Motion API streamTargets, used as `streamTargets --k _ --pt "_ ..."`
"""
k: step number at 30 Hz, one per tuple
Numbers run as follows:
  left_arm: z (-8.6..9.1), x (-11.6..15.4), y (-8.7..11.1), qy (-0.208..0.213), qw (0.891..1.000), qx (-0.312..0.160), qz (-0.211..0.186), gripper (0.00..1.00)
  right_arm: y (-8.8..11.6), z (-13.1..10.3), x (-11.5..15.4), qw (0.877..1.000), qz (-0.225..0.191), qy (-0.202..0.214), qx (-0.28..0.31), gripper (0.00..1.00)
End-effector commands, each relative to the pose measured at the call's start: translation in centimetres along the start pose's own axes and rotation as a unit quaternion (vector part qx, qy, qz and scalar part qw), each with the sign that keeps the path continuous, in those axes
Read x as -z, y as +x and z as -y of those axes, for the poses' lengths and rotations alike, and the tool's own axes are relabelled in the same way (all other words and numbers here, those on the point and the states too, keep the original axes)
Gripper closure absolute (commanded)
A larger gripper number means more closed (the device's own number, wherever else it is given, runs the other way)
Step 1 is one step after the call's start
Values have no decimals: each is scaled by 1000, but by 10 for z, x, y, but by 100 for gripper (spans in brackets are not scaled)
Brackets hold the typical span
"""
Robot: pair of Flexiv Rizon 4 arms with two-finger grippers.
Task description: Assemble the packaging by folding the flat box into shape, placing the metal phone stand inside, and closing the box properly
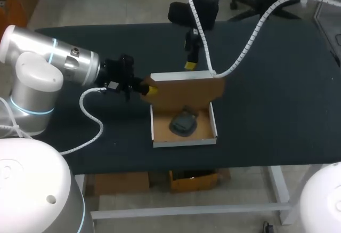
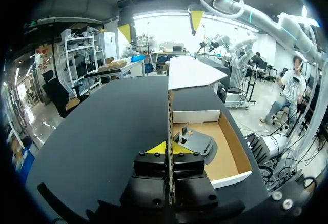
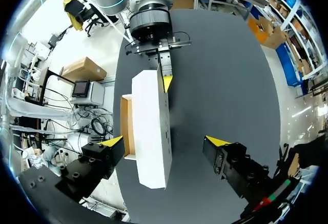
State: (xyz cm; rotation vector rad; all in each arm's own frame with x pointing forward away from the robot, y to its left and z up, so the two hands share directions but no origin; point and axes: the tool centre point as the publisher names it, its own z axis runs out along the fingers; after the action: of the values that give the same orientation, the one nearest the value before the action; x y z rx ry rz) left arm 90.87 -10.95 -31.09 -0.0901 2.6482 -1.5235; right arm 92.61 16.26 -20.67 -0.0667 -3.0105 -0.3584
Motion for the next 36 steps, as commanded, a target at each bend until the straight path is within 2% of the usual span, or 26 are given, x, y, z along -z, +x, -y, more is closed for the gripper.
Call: streamTargets --k 1,13,30,36 --pt "0 0 0 0 1000 0 -1 100 -3 11 8 999 -1 -35 -30 0" --pt "0 0 0 0 1000 0 -1 100 -12 21 33 994 19 -34 -98 0" --pt "0 0 0 0 1000 0 -1 100 -12 21 33 994 19 -34 -98 0" --pt "0 0 2 12 1000 -13 6 100 -13 34 33 988 11 -33 -149 0"
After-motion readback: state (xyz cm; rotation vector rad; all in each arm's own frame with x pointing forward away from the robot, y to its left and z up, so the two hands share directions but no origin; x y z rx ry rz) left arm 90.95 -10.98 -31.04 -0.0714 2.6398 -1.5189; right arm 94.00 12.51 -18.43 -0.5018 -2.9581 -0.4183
